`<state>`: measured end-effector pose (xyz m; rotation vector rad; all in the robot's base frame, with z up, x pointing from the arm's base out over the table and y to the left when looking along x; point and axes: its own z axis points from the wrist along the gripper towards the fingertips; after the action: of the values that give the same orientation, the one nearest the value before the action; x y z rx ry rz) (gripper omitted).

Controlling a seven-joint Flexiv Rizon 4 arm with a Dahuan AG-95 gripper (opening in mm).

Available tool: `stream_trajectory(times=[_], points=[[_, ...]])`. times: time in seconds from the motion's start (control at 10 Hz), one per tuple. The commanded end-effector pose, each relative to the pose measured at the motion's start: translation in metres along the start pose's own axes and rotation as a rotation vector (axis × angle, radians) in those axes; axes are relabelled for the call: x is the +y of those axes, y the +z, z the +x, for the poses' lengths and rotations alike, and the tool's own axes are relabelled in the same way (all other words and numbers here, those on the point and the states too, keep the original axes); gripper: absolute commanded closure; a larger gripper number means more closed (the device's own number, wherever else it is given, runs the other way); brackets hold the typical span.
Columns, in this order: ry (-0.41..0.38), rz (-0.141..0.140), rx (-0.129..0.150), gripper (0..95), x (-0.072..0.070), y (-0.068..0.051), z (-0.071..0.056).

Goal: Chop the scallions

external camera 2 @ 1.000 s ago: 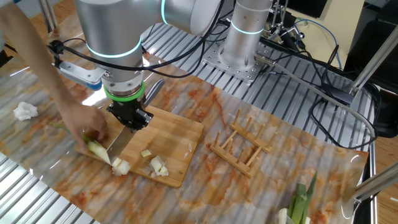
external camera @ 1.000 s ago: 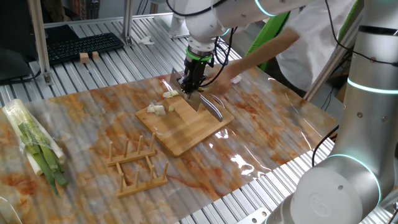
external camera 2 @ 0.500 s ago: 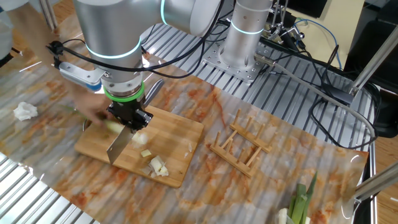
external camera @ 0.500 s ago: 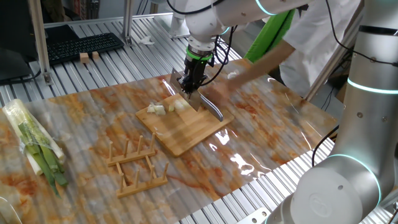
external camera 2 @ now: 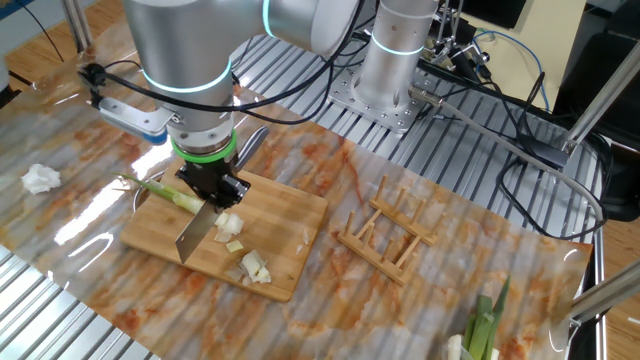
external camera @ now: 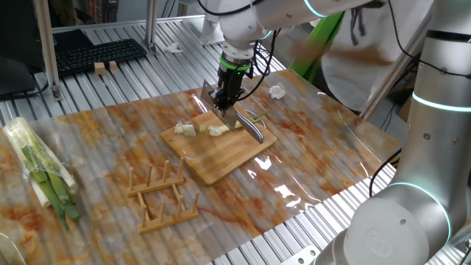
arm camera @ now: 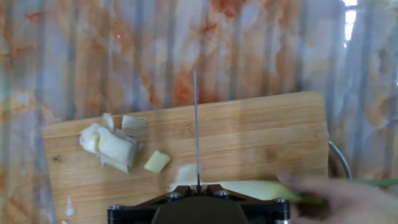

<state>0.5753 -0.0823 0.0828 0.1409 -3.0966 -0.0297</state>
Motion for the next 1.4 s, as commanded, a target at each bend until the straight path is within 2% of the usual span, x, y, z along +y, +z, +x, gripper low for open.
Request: stream_trajectory(times=[0.1, 0.3, 0.6, 0.7, 1.4], points=[[-0.038, 0.019, -0.004, 95.0, -0.0034, -0.0013, -0.0007], [-0.063, 0.034, -0.001, 95.0, -0.0058, 0.0005, -0.0015], [-0.094, 0.038, 0.0, 95.0, -0.0083, 0.0045, -0.0034], [-0.099, 0.047, 0.0, 95.0, -0.0083, 0.0048, -0.0039], [-0.061, 0.041, 0.003, 95.0, -0.0088, 0.005, -0.0047]])
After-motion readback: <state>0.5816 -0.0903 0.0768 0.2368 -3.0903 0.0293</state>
